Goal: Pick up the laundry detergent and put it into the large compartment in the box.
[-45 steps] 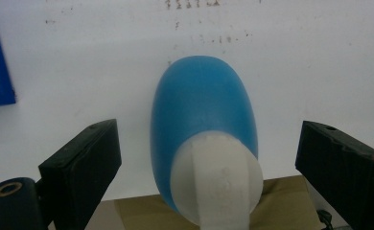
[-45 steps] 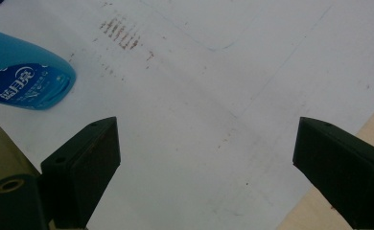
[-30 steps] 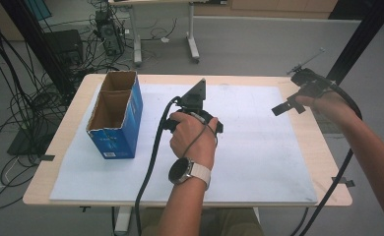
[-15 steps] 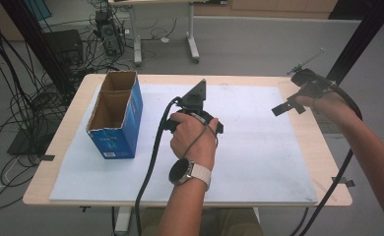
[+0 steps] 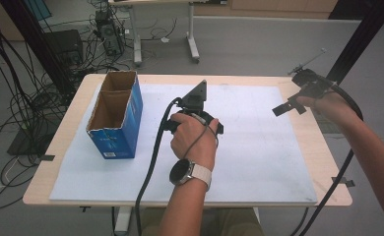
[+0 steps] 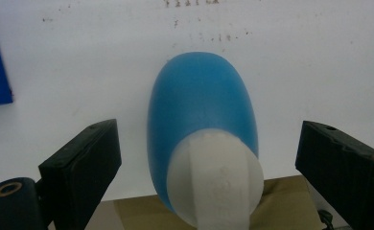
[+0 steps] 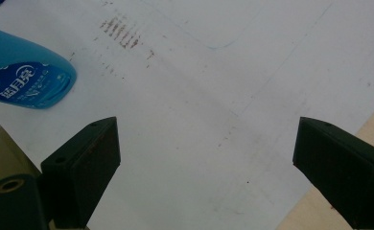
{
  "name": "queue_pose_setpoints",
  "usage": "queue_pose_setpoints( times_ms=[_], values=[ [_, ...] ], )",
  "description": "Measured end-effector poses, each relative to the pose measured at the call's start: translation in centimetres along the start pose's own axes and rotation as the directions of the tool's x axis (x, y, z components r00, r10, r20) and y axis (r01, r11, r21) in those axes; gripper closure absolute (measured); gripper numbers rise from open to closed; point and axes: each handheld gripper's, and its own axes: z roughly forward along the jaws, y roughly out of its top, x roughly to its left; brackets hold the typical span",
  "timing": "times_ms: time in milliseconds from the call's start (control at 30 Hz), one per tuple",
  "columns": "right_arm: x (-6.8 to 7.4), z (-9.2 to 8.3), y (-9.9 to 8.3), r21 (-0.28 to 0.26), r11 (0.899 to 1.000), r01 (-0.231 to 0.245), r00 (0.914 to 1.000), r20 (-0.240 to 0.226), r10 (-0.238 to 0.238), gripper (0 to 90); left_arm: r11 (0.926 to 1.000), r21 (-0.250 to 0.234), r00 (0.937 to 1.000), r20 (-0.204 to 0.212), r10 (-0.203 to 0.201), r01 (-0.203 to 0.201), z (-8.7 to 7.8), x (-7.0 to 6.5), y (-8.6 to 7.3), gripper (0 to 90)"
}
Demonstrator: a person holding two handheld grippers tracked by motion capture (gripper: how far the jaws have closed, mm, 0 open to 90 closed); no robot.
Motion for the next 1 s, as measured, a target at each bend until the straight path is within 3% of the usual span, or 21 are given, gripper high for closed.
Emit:
queue_pose_setpoints(
  times_ms=[1000],
  values=[
    [-0.05,0.3,-0.03,0.004,1.0,0.0,1.0,-0.003,0.0,9.0,1.0,0.002,1.0,0.0,0.002,-0.002,0.26,0.17,0.02,8.8]
  ],
)
